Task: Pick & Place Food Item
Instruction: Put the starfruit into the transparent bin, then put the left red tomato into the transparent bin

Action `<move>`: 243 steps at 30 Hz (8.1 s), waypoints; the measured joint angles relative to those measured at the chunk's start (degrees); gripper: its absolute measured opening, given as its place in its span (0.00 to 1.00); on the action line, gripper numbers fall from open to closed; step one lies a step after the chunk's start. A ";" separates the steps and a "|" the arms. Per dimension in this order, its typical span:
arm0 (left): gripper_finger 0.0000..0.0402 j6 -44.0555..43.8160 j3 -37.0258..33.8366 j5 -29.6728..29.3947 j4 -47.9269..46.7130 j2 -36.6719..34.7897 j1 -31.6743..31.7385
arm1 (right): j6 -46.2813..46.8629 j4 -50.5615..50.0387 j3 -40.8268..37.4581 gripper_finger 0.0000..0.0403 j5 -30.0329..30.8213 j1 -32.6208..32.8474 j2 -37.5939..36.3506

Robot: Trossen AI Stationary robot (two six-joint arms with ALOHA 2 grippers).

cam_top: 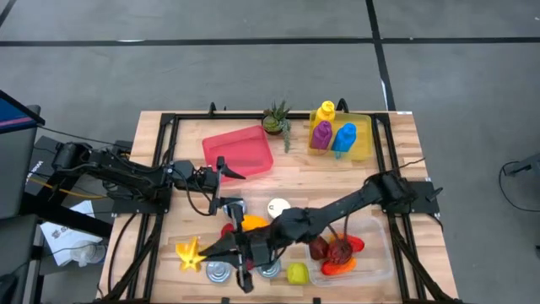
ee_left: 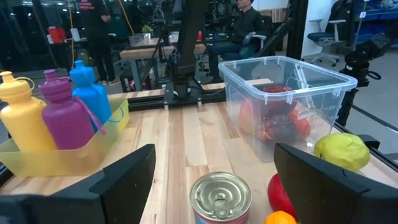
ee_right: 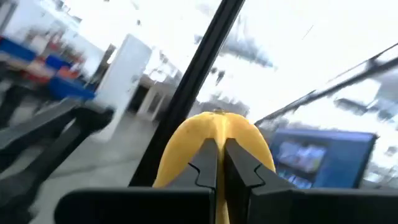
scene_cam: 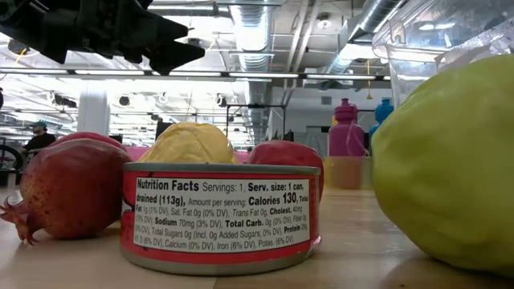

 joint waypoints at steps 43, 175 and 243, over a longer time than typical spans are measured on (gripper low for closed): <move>0.80 0.05 -0.04 -0.55 -1.44 0.00 0.00 | -4.58 33.69 -52.81 0.00 10.32 2.39 -22.41; 0.87 -4.49 -0.04 -19.27 -16.23 -8.20 -11.29 | 26.38 -15.49 -55.54 0.70 15.82 -10.78 -28.62; 0.88 -21.82 17.94 -18.10 -48.83 18.53 -30.23 | 28.00 -25.83 -55.54 0.70 14.71 -10.75 -28.61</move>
